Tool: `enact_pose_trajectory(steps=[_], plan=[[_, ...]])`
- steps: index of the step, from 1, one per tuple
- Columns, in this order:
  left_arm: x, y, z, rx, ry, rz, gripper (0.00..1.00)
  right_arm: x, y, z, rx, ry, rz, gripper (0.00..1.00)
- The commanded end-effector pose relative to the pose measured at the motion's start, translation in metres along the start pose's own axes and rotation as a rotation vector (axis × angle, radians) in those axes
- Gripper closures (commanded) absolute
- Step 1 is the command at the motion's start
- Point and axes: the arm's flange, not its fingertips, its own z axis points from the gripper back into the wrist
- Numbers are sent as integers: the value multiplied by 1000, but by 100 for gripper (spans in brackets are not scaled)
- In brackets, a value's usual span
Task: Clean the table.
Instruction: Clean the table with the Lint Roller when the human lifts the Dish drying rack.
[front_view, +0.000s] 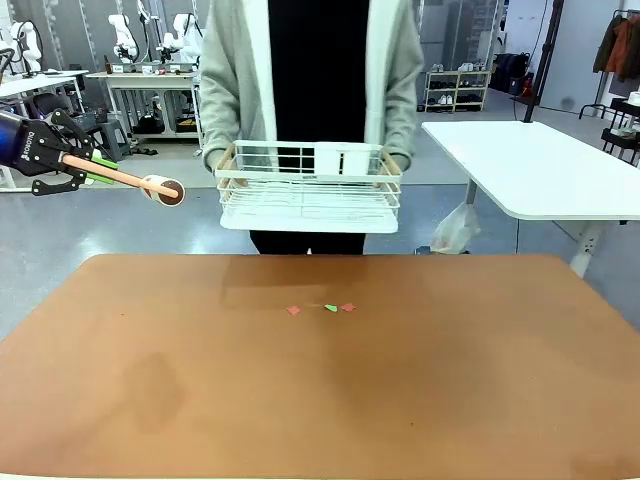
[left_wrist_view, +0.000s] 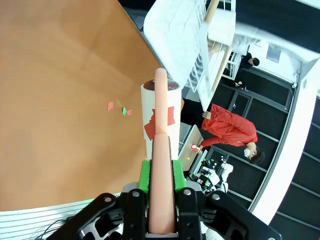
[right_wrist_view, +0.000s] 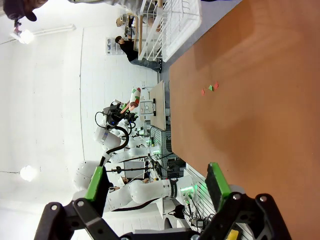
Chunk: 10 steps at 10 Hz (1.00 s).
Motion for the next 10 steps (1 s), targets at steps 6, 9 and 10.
enact_pose_trajectory(steps=[6, 9, 10], plan=[[10, -46, -5, 250, 40, -234, 79, -2, 2, 0, 8, 0, 2, 0], [39, -92, -70, 607, 181, -448, 79, -2, 2, 0, 8, 0, 2, 0], [50, -89, -97, 646, 281, -528, 79, -2, 2, 0, 8, 0, 2, 0]])
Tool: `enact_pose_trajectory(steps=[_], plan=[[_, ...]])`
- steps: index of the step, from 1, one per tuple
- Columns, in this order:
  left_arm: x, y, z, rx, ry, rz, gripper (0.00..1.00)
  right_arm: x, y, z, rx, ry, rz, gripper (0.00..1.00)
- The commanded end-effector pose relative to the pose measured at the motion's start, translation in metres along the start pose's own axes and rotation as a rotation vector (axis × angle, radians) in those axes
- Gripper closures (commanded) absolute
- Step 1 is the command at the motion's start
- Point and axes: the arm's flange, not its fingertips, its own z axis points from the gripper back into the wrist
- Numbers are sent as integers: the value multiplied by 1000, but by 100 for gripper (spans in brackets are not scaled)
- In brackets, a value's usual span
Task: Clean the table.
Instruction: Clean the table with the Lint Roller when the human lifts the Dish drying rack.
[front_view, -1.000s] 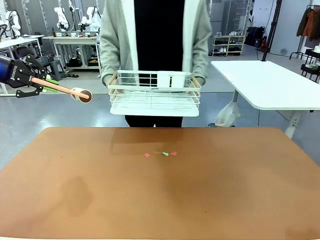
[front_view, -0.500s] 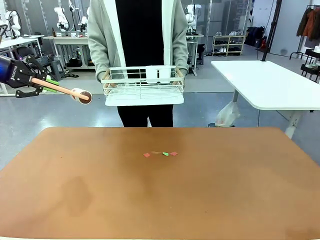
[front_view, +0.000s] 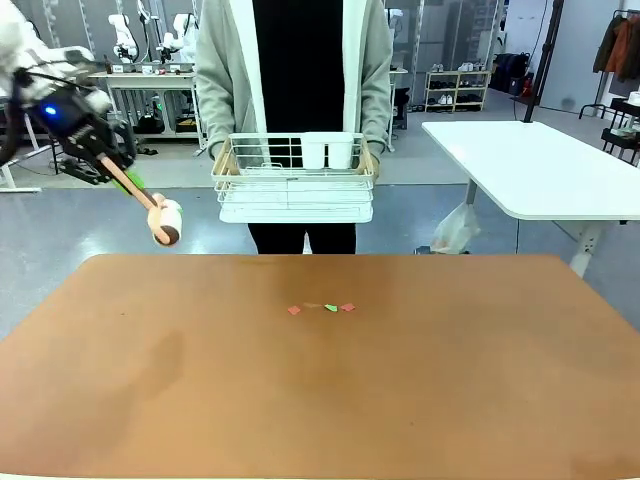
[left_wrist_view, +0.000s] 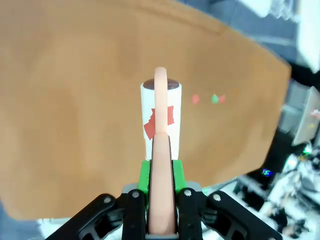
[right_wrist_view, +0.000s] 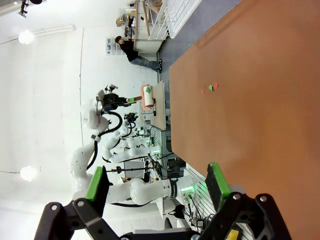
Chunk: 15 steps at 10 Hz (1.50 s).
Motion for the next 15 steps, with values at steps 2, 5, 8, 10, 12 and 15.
enact_pose_trajectory(steps=[2, 5, 8, 10, 12, 15], plan=[[25, 21, -45, -59, 168, -133, 79, -2, 3, 0, 9, -1, 2, 0], [15, 55, -78, -238, 225, -71, 79, -2, 3, 0, 9, -1, 2, 0], [6, 58, -64, -274, 149, -63, 79, -2, 3, 0, 9, -1, 2, 0], [19, 66, -84, -238, 213, -45, 79, -2, 3, 0, 9, -1, 2, 0], [19, 66, -84, -238, 213, -45, 79, -2, 3, 0, 9, -1, 2, 0], [9, 63, -94, -198, 145, -125, 79, -2, 3, 0, 9, -1, 2, 0]])
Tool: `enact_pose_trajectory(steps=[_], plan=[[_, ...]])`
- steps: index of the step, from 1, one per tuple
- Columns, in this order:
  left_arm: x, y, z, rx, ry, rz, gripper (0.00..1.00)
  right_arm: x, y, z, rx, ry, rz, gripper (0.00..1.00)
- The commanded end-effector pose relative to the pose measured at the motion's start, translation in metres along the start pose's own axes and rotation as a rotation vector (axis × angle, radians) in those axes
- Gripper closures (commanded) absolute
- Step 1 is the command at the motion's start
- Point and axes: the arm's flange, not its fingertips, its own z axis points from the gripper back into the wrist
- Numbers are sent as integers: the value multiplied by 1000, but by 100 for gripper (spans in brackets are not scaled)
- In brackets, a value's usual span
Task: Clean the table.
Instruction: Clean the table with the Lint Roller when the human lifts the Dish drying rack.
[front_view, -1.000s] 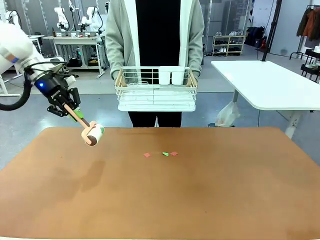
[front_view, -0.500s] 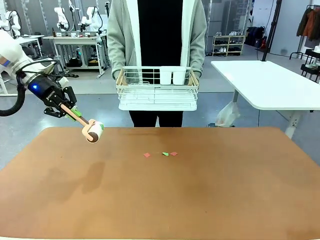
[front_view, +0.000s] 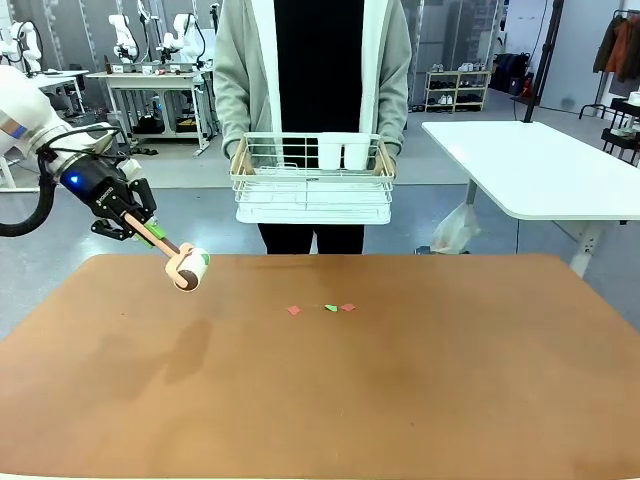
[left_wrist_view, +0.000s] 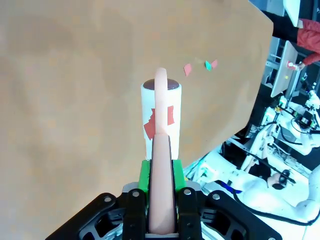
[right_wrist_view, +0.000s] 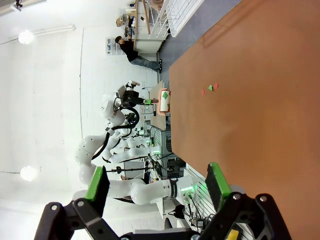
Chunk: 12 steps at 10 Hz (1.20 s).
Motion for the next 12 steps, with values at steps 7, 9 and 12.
enact_pose_trajectory(steps=[7, 9, 12], plan=[[0, 17, -48, 26, -79, -156, 79, -2, 3, 0, 9, 0, 2, 0], [4, 13, -57, 17, -70, -134, 79, -2, 3, 0, 9, 0, 2, 0], [12, 6, -74, 9, -83, -120, 79, -2, 3, 0, 9, 0, 2, 0]])
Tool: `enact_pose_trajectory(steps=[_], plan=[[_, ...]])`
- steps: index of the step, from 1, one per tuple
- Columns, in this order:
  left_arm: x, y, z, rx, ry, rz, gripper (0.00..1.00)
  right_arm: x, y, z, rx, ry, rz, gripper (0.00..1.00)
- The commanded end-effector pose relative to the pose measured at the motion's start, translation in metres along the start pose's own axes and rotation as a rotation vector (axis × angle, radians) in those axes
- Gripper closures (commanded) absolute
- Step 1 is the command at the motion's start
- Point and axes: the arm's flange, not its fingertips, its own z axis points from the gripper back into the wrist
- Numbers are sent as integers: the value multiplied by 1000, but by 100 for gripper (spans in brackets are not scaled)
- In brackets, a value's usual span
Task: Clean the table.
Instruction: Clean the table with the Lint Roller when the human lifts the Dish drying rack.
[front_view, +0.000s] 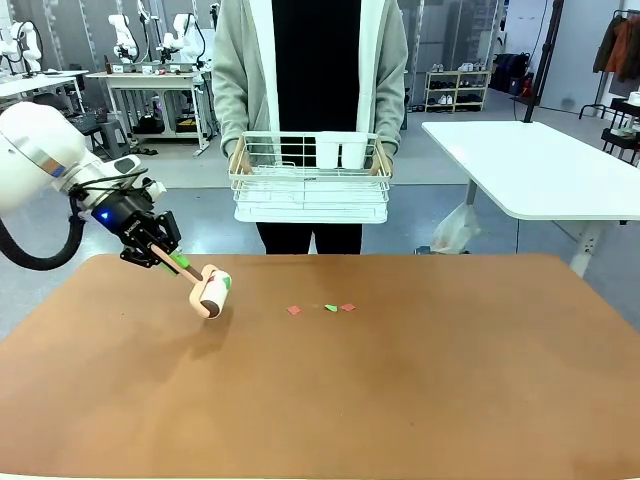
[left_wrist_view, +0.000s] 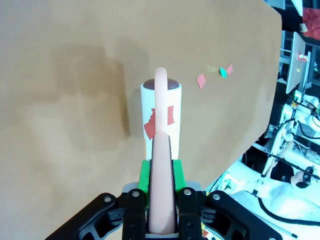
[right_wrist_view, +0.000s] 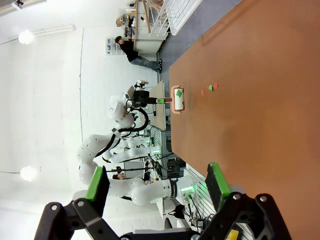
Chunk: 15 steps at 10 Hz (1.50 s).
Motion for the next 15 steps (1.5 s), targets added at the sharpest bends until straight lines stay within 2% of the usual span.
enact_pose_trajectory(steps=[1, 3, 4, 9, 12, 15], plan=[[11, 0, -10, -45, -46, 33, 79, -2, 3, 0, 9, 0, 2, 0], [15, -6, -28, -50, -38, 36, 79, -2, 3, 0, 9, 0, 2, 0], [15, -9, -38, -98, -39, 19, 79, -2, 3, 0, 9, 0, 2, 0], [6, 5, -69, -90, 60, 33, 79, -2, 3, 0, 9, 0, 2, 0], [3, 14, -85, -72, 47, 56, 79, -2, 3, 0, 9, 0, 2, 0], [-6, 6, -92, -68, 15, 82, 79, -2, 3, 0, 9, 0, 2, 0]])
